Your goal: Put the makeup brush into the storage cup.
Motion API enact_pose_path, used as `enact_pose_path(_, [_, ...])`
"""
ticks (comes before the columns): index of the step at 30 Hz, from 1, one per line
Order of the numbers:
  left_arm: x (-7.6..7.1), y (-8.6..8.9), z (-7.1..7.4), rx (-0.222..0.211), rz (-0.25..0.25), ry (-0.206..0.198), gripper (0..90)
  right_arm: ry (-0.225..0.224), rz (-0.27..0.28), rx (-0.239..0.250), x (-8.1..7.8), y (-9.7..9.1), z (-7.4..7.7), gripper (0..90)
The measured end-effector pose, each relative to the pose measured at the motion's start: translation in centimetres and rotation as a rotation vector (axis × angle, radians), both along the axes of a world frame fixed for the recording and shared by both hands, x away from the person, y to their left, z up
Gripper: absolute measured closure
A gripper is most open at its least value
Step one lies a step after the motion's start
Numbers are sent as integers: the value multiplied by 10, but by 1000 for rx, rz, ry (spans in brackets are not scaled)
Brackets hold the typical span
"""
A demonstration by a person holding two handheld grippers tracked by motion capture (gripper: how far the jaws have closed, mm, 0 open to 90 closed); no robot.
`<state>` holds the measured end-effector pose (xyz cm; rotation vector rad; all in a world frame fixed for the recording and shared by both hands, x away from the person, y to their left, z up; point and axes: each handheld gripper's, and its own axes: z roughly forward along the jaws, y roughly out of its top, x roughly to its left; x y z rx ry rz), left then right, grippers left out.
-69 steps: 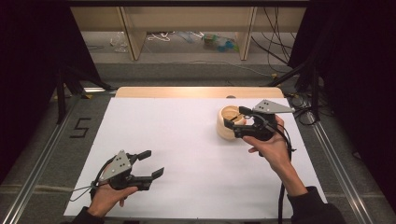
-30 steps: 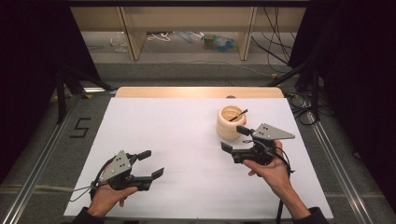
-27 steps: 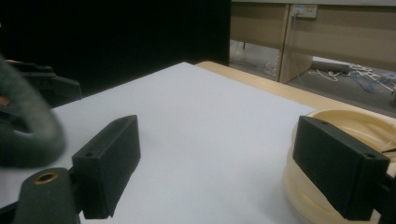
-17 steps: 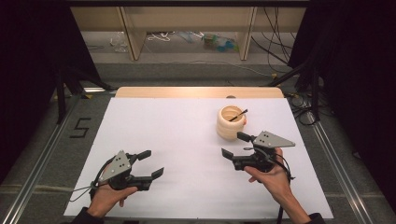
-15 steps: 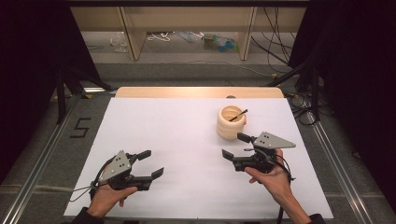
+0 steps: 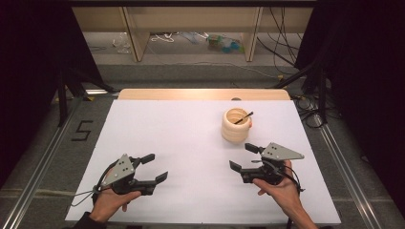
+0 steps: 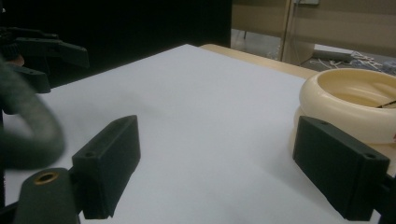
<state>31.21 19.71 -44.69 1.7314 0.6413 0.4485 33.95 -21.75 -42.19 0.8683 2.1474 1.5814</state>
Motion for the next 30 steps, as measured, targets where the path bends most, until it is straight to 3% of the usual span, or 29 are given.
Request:
enact_pose_path(6, [0,0,0,-3,1,2,236,-19,-14,-1,-4,-2,-3,160])
enact_pose_path(9, [0,0,0,-2,1,2,236,3,-6,-8,-7,-2,-3,160])
enact_pose_path(17, [0,0,0,-3,-1,0,236,-17,-3,-5,-14,-1,-4,160])
enact_pose_path(30, [0,0,0,-3,-1,2,230,-9,-3,-19,-16,-2,-5,160])
